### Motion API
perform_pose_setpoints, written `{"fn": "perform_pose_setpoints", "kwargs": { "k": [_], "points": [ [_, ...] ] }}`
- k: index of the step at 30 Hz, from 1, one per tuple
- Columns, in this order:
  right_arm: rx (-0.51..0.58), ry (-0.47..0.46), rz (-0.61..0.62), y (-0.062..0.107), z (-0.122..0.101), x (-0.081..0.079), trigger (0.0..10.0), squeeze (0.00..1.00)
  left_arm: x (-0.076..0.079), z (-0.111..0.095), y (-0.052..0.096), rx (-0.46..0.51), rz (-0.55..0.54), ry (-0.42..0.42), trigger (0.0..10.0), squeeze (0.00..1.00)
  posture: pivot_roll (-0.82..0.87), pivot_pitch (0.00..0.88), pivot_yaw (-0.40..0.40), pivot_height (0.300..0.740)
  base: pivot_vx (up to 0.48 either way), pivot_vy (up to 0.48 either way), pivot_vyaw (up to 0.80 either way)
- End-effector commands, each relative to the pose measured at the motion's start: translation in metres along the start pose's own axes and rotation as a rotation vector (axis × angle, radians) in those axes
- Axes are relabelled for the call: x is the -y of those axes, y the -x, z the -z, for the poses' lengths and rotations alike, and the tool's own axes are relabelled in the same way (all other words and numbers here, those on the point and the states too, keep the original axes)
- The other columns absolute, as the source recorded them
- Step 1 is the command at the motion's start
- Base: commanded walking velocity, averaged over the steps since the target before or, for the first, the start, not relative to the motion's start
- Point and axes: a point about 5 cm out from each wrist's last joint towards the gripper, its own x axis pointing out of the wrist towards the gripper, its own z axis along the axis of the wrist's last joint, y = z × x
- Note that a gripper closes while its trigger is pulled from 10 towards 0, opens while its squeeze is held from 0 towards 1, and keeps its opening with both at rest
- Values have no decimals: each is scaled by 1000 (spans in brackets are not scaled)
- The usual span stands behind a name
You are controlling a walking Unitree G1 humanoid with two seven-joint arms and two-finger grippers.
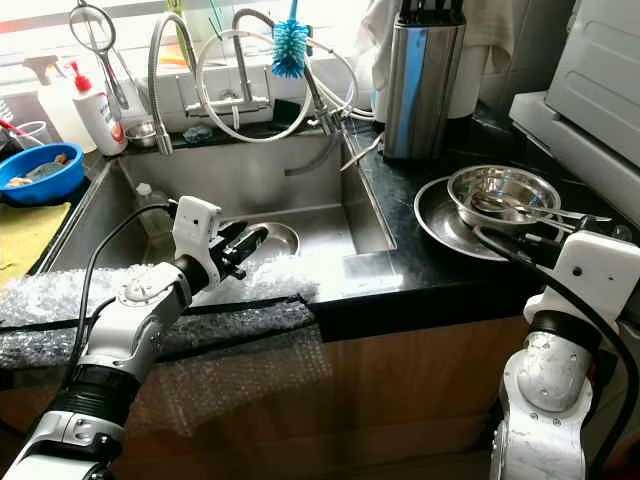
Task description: Kitchen organization
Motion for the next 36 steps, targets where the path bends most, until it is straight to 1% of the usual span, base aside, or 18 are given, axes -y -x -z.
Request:
{"fn": "perform_pose_setpoints", "kwargs": {
  "k": [1,3,4,6,7,8,13,14,17,23,26,28,34,36],
  "points": [
    [-35,-11,38,-4,4,3,10000,0,-2,6,2,-29,1,10,10000,0,-211,0,63,740,0,0,0],
    [-42,-13,46,-7,5,4,10000,0,-1,6,2,-29,2,11,10000,0,-212,0,62,740,0,0,0],
    [-47,-31,51,-10,6,5,10000,0,0,6,2,-28,4,10,10000,0,-210,0,62,740,0,0,0],
    [-52,-44,53,-11,6,4,10000,0,0,7,2,-28,5,9,10000,0,-210,0,61,740,0,0,0],
    [-54,-48,56,-12,6,5,10000,43,0,7,2,-28,6,9,10000,0,-210,0,61,740,0,0,0],
    [-54,-60,58,-13,6,5,10000,1000,1,7,1,-28,6,10,10000,0,-210,0,62,740,0,0,0],
    [-38,-76,33,-19,7,1,10000,1000,2,7,1,-24,8,8,10000,0,-204,0,62,740,0,0,0],
    [-15,-103,-18,-22,6,-3,10000,0,3,6,1,-23,11,6,10000,0,-203,0,62,740,0,0,0],
    [9,-111,-41,-23,4,-4,10000,0,4,6,0,-22,13,5,10000,0,-203,0,62,740,0,0,0],
    [15,-126,-25,-23,3,-3,10000,0,2,7,1,-25,10,2,10000,0,-202,0,63,740,0,0,0],
    [20,-152,38,-21,5,3,10000,0,2,8,2,-30,7,-1,10000,0,-200,0,66,740,0,0,0],
    [19,-167,54,-21,6,5,10000,0,2,8,2,-32,7,-2,10000,0,-201,0,67,740,0,0,0],
    [1,-232,21,-23,11,5,10000,0,2,8,2,-34,10,-7,10000,0,-202,0,68,740,0,0,0],
    [1,-234,22,-24,12,6,10000,0,3,8,1,-33,12,-7,10000,0,-202,0,68,740,0,0,0]
  ]
}}
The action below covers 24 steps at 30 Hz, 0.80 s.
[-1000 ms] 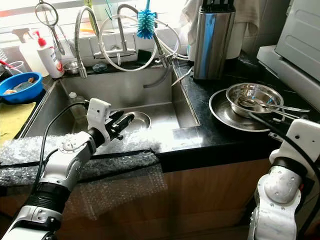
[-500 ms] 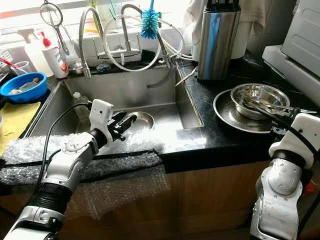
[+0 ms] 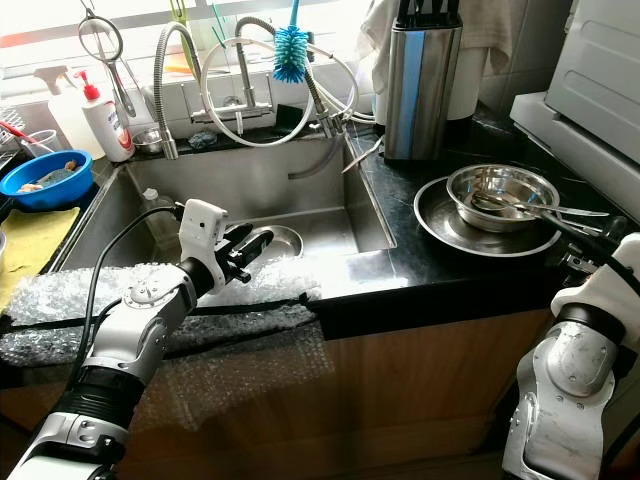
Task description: Kitchen organization
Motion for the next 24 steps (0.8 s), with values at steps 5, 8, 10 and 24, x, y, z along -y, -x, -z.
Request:
{"fn": "perform_pose_setpoints", "kwargs": {
  "k": [5,8,10,24],
  "points": [
    [0,-20,-3,-1,1,0,10000,0,-3,5,3,-26,-3,-10,10000,0,-202,0,68,740,0,0,0],
    [-11,-72,-53,-6,4,0,10000,0,-2,5,3,-27,-3,-15,10000,0,-198,0,66,740,0,0,0],
    [-18,-112,-100,-10,7,-2,10000,0,-2,5,3,-26,-2,-18,10000,0,-198,0,66,740,0,0,0],
    [43,-195,-225,-14,-3,-14,10000,0,-4,2,3,-8,-10,-21,10000,0,-196,0,69,740,0,0,0]
  ]
}}
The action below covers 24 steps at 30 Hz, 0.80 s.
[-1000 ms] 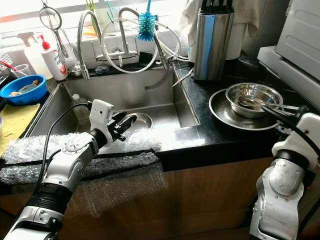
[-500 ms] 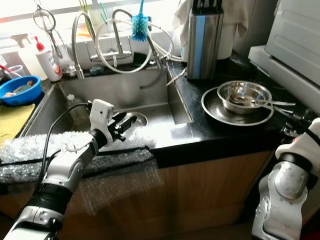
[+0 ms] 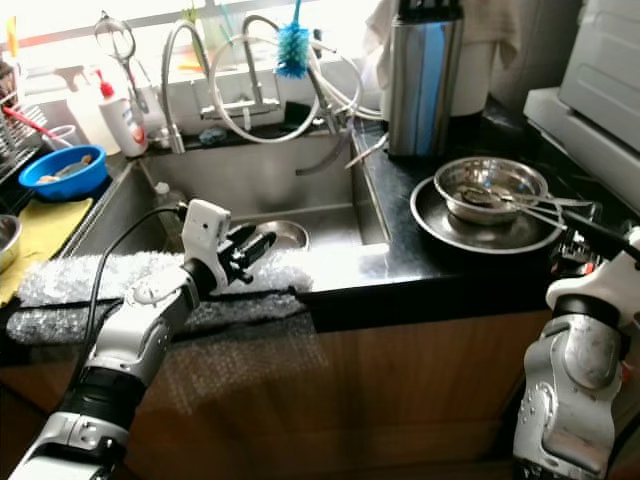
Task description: Kitchen organization
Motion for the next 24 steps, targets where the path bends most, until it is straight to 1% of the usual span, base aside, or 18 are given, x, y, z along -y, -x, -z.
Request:
{"fn": "perform_pose_setpoints", "kwargs": {
  "k": [1,6,14,20,24],
  "points": [
    [35,-18,-61,-1,-7,-12,10000,0,-6,-1,3,15,-23,-9,10000,0,-196,0,68,740,0,0,0],
    [79,-29,-82,-2,-16,-18,10000,0,-7,-8,3,59,-33,13,10000,0,-195,0,68,740,0,0,0],
    [114,-41,-111,-3,-24,-27,10000,0,-7,-9,3,71,-38,28,10000,0,-197,0,67,740,0,0,0],
    [115,-42,-102,-2,-24,-28,10000,0,-7,-9,3,75,-38,29,10000,0,-194,0,64,740,0,0,0],
    [128,-35,-33,1,-26,-23,10000,0,-5,-9,3,79,-33,31,10000,0,-196,0,65,740,0,0,0]
  ]
}}
